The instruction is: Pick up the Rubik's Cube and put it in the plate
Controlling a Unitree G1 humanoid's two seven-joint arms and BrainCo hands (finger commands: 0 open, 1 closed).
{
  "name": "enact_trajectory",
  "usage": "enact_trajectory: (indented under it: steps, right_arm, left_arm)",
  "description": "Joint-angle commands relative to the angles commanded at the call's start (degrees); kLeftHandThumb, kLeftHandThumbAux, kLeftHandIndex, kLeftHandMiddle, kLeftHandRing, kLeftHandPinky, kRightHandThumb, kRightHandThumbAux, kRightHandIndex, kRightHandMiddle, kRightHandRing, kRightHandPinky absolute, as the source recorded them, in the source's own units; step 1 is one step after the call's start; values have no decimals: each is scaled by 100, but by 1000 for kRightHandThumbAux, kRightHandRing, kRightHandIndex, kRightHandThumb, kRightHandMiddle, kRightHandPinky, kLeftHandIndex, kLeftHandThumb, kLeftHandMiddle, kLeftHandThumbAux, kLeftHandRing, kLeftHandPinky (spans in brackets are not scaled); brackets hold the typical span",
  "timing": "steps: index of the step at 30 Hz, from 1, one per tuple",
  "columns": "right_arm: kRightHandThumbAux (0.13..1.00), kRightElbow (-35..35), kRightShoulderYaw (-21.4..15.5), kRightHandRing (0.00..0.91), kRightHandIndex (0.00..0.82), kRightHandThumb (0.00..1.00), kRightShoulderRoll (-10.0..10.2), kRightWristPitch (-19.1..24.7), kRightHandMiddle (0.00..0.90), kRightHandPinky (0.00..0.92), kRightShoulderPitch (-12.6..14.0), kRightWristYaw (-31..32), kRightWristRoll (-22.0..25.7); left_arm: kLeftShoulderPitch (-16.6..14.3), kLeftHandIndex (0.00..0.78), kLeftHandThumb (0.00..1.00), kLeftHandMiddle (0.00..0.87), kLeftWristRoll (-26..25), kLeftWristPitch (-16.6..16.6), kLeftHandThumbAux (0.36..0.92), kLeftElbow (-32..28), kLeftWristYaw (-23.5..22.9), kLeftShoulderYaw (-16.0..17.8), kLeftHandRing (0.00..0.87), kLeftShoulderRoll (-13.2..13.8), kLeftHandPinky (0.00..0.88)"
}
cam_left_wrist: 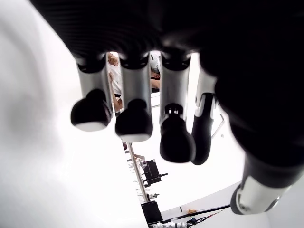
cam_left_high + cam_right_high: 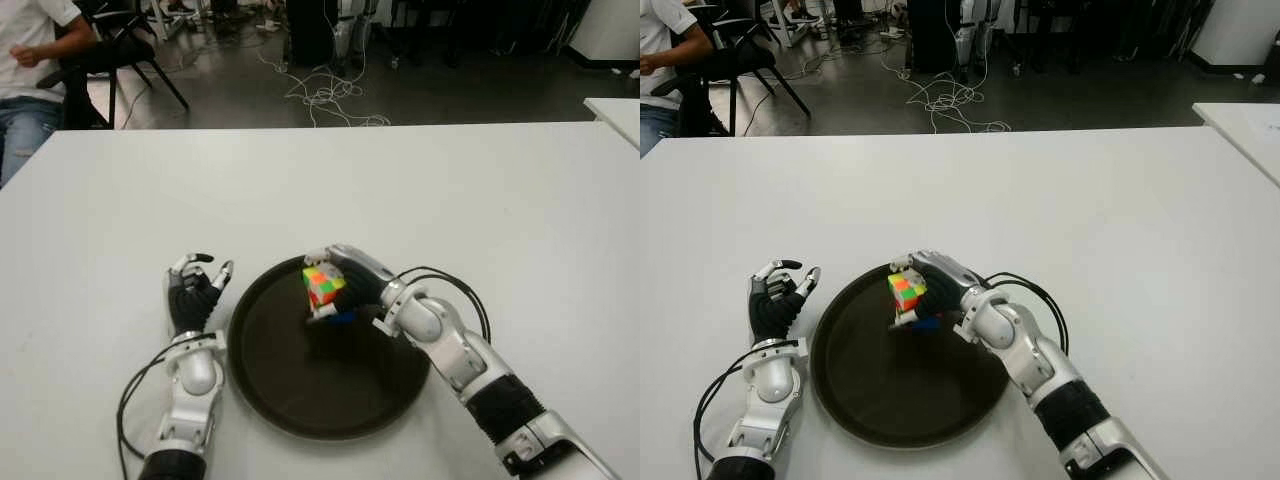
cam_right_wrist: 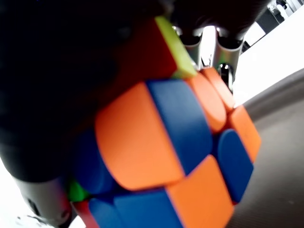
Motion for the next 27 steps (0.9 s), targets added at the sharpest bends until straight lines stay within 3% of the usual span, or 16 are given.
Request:
enact_trajectory:
  steps: [14, 21, 27]
  right_arm:
    - [927, 286, 265, 756, 525, 35, -99, 55, 740, 721, -170, 158, -286]
    - [938, 341, 424, 705, 423, 2, -177, 216, 683, 658, -321, 515, -350]
    - [951, 575, 522, 658, 402, 0, -184, 101, 639, 634, -432, 556, -351]
  left_arm:
    - [-34, 445, 719, 817, -88, 78, 697, 17, -52, 32, 837, -9, 849]
    - [-34, 444, 719, 818, -88, 118, 697, 27, -70, 17, 833, 2, 824]
    - [-27, 445, 720, 818, -82, 129, 697, 18, -68, 7, 832, -2, 830]
